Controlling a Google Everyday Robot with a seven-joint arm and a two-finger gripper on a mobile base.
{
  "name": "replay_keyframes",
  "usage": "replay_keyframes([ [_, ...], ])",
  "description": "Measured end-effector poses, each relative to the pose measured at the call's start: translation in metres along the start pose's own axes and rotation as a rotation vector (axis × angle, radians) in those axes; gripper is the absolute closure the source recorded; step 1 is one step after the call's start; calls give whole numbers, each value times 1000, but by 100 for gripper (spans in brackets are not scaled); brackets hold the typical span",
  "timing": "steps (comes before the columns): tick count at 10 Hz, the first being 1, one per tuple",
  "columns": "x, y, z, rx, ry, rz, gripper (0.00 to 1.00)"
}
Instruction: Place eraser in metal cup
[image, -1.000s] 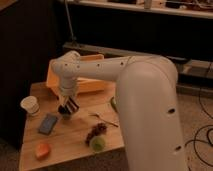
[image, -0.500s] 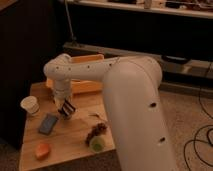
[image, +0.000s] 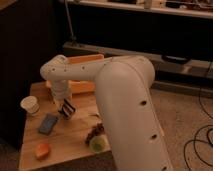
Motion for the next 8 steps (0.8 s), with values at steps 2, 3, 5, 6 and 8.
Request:
replay_keyframes([
  [2,-2,2,-2,0,2,-7,33],
  [3,-3,3,-3,-6,1,-9,24],
  [5,-3,1,-4,-22,0,-4,20],
  [6,-3,1,-3,-47,0,-3,20],
  [8,-3,-3,2,-132,-4,4,20],
])
